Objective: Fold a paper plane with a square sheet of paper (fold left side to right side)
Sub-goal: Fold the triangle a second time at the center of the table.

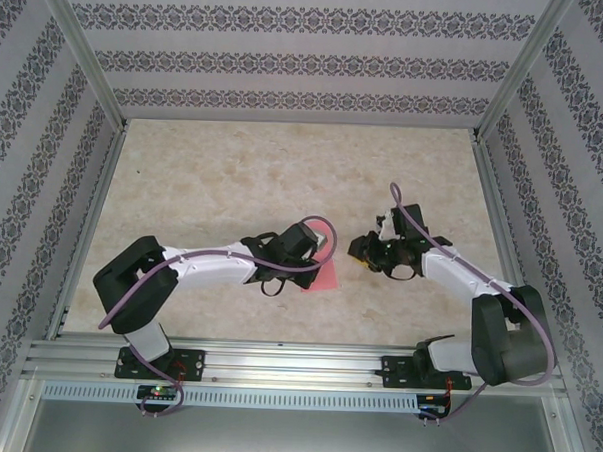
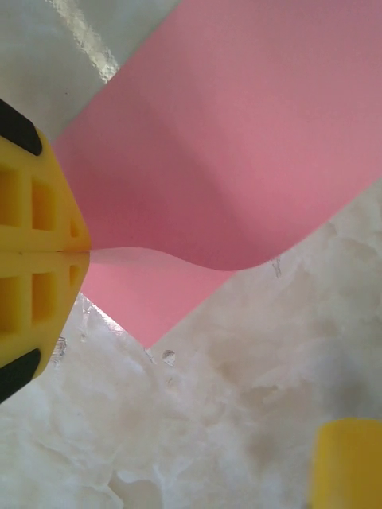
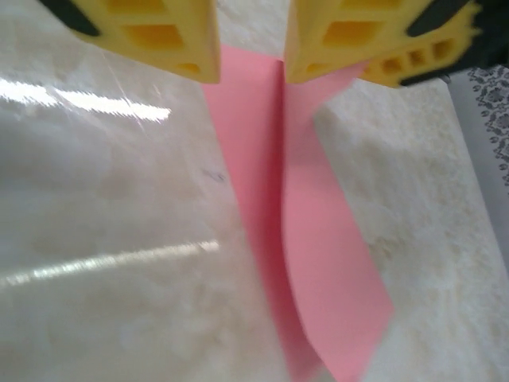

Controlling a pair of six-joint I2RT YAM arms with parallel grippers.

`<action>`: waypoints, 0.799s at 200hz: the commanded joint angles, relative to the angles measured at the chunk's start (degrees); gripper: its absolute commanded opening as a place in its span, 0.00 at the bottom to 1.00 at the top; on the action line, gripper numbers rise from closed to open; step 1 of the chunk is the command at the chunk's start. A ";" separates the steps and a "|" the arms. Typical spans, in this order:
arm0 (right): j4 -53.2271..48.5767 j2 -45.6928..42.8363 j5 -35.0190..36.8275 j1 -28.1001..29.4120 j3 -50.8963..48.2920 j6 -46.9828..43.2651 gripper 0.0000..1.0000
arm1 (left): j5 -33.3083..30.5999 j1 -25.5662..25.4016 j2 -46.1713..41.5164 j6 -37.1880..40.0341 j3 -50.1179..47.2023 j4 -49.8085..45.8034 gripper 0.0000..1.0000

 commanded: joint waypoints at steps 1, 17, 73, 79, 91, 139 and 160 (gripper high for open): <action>4.85 -1.01 -1.60 2.86 -3.18 1.59 0.22 | 6.14 1.89 -2.48 -2.03 -2.19 6.84 0.02; 7.73 -0.50 -1.27 5.09 -5.08 3.29 0.20 | 7.31 3.19 -2.56 -1.95 -2.77 7.20 0.02; 11.82 3.43 2.13 11.09 -5.17 5.97 0.16 | 8.52 5.99 -1.68 -0.54 -2.72 5.98 0.02; 11.71 3.91 2.70 11.44 -4.82 5.93 0.16 | 8.42 6.20 -1.67 -0.45 -2.80 5.80 0.02; 11.45 5.01 3.27 12.06 -4.17 5.88 0.16 | 8.27 6.61 -1.72 -0.25 -2.79 5.44 0.02; 8.24 7.92 5.61 12.95 -2.73 4.73 0.15 | 7.88 7.43 -1.02 0.91 -2.45 3.16 0.04; 6.47 8.47 6.45 13.08 -2.38 3.89 0.15 | 7.98 7.62 -0.50 1.30 -2.21 2.43 0.04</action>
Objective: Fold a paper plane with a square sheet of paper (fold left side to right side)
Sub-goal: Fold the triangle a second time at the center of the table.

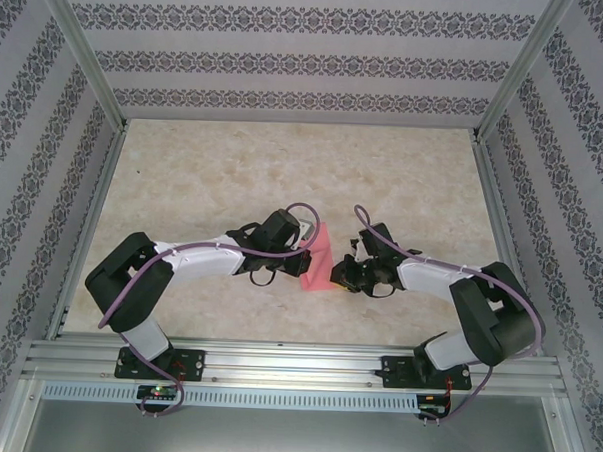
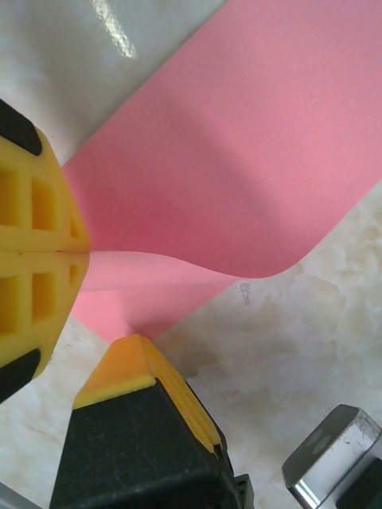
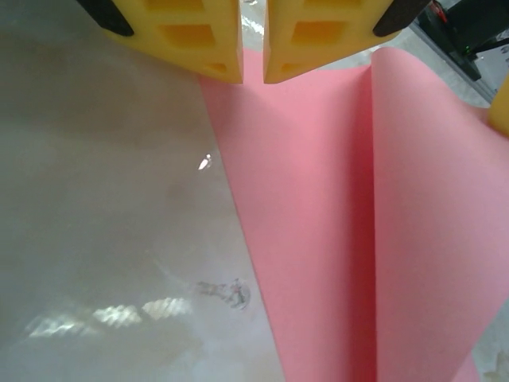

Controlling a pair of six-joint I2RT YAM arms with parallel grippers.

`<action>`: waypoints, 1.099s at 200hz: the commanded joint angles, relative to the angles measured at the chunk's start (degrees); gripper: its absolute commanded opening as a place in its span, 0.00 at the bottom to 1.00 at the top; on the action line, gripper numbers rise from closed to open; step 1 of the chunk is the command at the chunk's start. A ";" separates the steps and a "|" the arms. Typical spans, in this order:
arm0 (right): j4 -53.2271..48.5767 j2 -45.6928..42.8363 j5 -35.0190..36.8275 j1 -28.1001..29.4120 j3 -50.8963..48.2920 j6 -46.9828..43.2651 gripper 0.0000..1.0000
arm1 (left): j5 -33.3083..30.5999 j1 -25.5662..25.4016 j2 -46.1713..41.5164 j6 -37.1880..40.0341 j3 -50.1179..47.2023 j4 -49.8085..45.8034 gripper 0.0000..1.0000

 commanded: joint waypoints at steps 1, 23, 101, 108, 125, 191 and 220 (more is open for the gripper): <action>-2.19 0.96 2.47 0.84 1.62 -1.34 0.15 | 0.34 0.89 0.45 2.10 0.30 -1.44 0.04; -2.92 1.74 2.58 0.88 1.79 -1.86 0.15 | 0.33 0.89 0.93 2.40 0.57 -2.03 0.04; -4.42 3.26 3.04 1.59 3.02 -3.20 0.15 | -2.28 1.23 1.97 3.74 0.78 -3.74 0.05; -4.59 3.28 3.02 1.67 3.08 -3.29 0.15 | -2.29 1.33 2.43 3.85 1.08 -3.79 0.05; -4.79 3.42 3.10 1.79 3.12 -3.39 0.15 | -2.69 1.55 3.02 4.02 1.58 -3.91 0.05; -5.91 3.77 3.58 1.94 3.38 -3.91 0.15 | -2.12 2.91 5.22 5.09 3.50 -4.08 0.05; -6.46 3.87 3.99 2.03 3.41 -4.24 0.15 | -1.34 2.98 6.44 5.44 4.52 -4.16 0.06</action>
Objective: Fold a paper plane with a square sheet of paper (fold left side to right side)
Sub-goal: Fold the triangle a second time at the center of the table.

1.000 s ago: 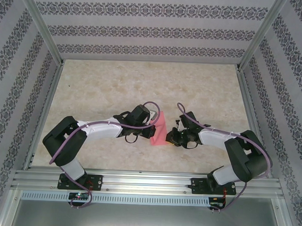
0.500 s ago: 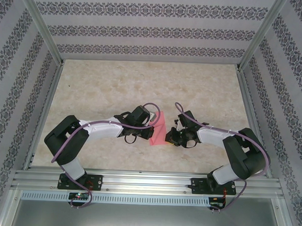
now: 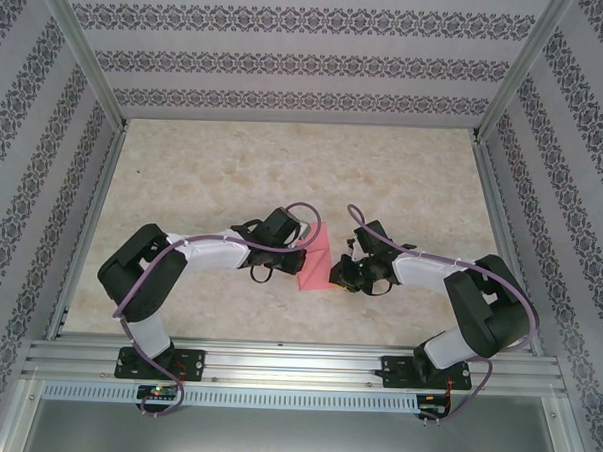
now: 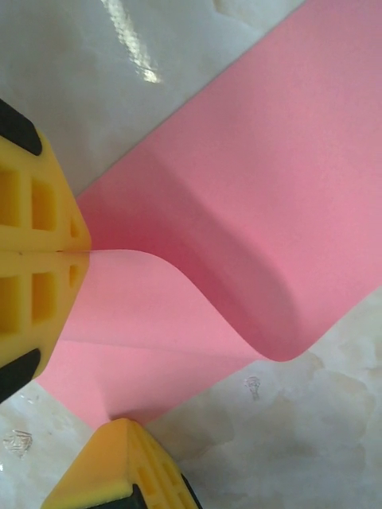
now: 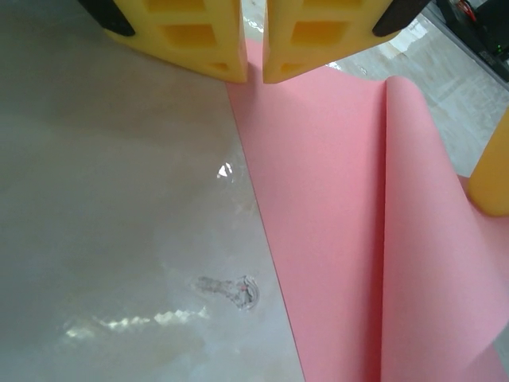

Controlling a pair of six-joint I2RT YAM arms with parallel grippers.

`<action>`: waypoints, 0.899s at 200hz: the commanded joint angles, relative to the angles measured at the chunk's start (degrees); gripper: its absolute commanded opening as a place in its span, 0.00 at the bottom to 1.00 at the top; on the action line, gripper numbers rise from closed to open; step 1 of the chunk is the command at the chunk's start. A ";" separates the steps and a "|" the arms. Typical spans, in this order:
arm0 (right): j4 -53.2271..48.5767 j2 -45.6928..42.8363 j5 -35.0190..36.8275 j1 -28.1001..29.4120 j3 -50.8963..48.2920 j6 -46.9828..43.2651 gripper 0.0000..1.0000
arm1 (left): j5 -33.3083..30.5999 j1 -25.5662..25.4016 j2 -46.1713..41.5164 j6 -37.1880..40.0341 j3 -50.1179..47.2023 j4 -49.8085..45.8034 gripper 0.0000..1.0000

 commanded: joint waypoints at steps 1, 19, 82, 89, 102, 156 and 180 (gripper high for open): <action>-2.58 1.21 2.52 0.89 0.56 -1.30 0.15 | 0.49 0.80 1.41 1.92 2.10 -1.05 0.06; -2.63 1.24 2.63 0.98 0.50 -1.32 0.15 | 0.47 0.90 1.98 1.93 2.37 -1.01 0.05; -2.86 1.19 2.70 1.05 0.50 -1.45 0.16 | 0.02 1.20 2.52 1.40 2.03 -0.91 0.05; -2.85 1.18 2.70 1.06 0.50 -1.48 0.16 | 0.10 1.29 2.52 1.24 1.93 -1.02 0.05; -2.82 1.26 2.78 1.06 0.50 -1.46 0.16 | -0.12 1.34 2.33 1.05 1.79 -1.14 0.05; -2.89 1.28 2.78 1.06 0.50 -1.56 0.16 | -0.10 1.34 2.05 0.85 0.96 -0.93 0.05; -2.89 1.37 2.78 1.15 0.50 -1.57 0.16 | 0.44 1.34 2.38 0.61 0.87 -0.40 0.06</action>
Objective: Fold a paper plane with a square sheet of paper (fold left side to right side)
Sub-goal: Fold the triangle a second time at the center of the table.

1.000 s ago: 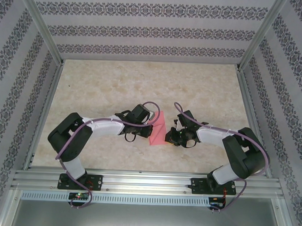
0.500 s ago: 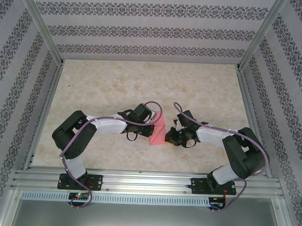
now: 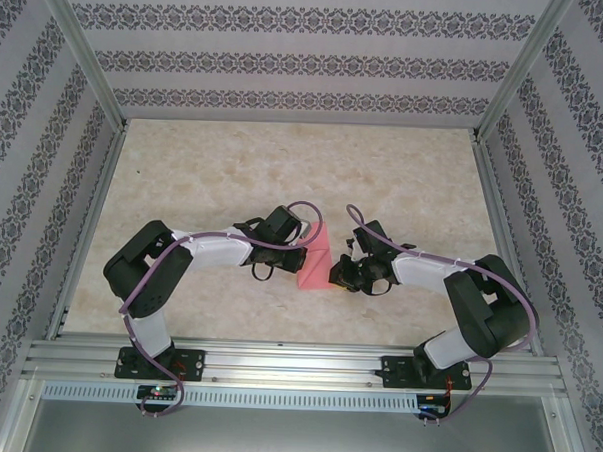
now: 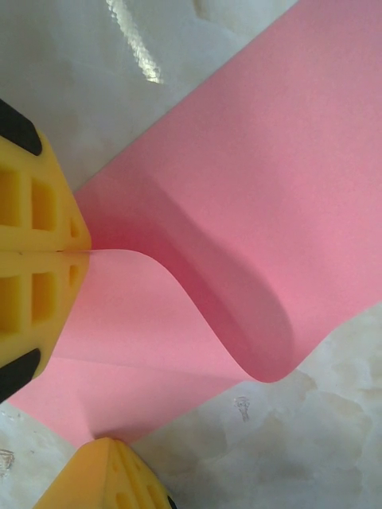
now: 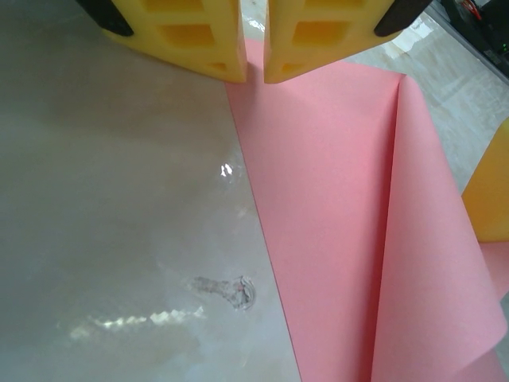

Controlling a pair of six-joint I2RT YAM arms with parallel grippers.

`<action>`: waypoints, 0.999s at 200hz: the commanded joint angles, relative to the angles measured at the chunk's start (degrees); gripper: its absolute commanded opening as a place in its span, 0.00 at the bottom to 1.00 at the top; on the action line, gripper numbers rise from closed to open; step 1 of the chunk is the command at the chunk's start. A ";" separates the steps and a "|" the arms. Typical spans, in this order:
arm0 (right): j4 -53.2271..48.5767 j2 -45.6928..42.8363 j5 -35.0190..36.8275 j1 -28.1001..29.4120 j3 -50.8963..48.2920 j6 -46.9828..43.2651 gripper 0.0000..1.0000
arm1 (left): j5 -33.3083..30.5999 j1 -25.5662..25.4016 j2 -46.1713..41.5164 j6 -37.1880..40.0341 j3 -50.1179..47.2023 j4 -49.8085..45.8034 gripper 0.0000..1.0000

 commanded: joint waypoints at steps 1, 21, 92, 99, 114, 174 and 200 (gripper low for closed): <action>-2.48 1.34 2.17 0.80 0.22 -1.39 0.16 | 0.31 0.64 0.57 0.11 -0.27 -0.24 0.06; -2.41 1.35 2.24 0.78 0.30 -1.30 0.16 | 0.34 0.62 0.68 0.05 -0.47 -0.19 0.06; -2.43 1.68 2.25 0.89 0.57 -1.55 0.16 | 1.20 0.60 0.42 -0.48 -1.72 0.64 0.06; -2.45 1.75 2.29 0.89 0.56 -1.48 0.16 | 1.29 0.60 0.39 -0.47 -1.72 0.79 0.06; -2.48 1.83 2.17 0.89 0.57 -1.48 0.16 | 1.71 0.60 0.58 -0.47 -1.72 1.15 0.06; -2.47 1.08 1.76 0.87 1.18 -1.66 0.18 | 1.20 0.60 1.60 -0.56 -1.63 0.98 0.07; -1.88 -1.36 1.04 0.80 1.79 -1.17 0.18 | 1.12 0.60 2.09 -0.51 -1.43 1.04 0.06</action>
